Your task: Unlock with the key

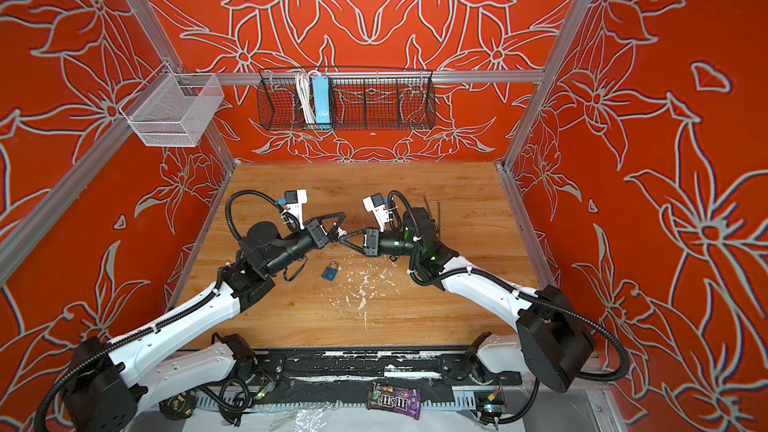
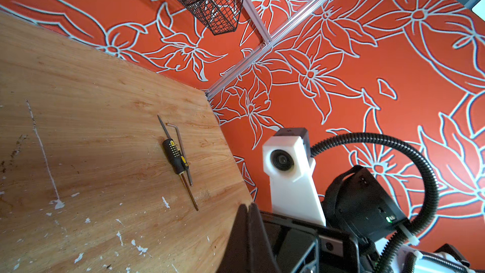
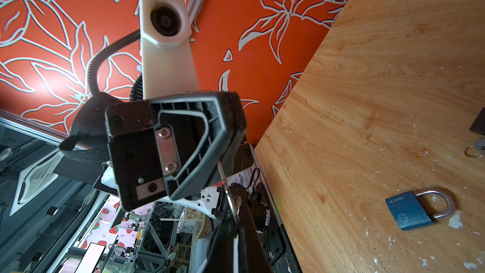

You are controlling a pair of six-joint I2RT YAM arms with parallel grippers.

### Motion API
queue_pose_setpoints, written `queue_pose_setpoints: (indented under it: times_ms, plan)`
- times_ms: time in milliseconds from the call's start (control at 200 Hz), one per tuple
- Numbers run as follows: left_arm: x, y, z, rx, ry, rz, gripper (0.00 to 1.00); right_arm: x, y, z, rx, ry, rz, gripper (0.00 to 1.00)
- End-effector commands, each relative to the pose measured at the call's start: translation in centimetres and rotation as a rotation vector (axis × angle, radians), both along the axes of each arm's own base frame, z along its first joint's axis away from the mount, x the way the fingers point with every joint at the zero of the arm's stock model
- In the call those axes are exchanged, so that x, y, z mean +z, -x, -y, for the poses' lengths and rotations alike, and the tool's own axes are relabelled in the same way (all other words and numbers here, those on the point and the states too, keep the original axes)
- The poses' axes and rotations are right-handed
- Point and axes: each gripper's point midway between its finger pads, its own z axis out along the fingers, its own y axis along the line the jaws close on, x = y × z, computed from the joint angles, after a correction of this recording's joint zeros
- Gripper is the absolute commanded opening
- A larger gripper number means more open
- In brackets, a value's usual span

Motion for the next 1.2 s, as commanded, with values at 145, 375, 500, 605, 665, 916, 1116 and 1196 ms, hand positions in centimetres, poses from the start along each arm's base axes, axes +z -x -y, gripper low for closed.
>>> queue_pose_setpoints:
  times_ms: [145, 375, 500, 605, 665, 916, 1116, 1196]
  plan:
    - [1.9, 0.2, 0.5, -0.032, 0.011, 0.026, 0.00, 0.5, -0.6, 0.4, -0.032, -0.018, 0.019, 0.00]
    - [1.4, 0.0, 0.2, -0.015, -0.016, -0.013, 0.36, 0.0, -1.0, 1.1, -0.063, -0.001, 0.003, 0.00]
    - [0.7, 0.0, -0.3, 0.010, -0.046, -0.050, 0.48, -0.7, -1.4, 1.9, -0.088, 0.018, -0.019, 0.00]
    - [-0.1, 0.2, -0.7, 0.026, -0.092, -0.089, 0.59, -1.5, -1.6, 2.8, -0.110, 0.042, -0.033, 0.00]
    - [-1.3, 0.1, -1.2, 0.048, -0.128, -0.131, 0.63, -2.1, -1.7, 3.4, -0.129, 0.057, -0.051, 0.00]
    - [-5.9, 1.2, -4.4, 0.164, -0.264, -0.286, 0.82, -6.0, -1.1, 6.0, -0.199, 0.239, -0.091, 0.00]
    - [-11.0, 2.0, -6.5, 0.231, -0.436, -0.466, 0.99, -9.0, -0.4, 8.0, -0.251, 0.376, -0.109, 0.00]
    - [-13.1, 2.3, -6.7, 0.229, -0.500, -0.537, 0.98, -9.6, 0.1, 8.1, -0.238, 0.393, -0.130, 0.00]
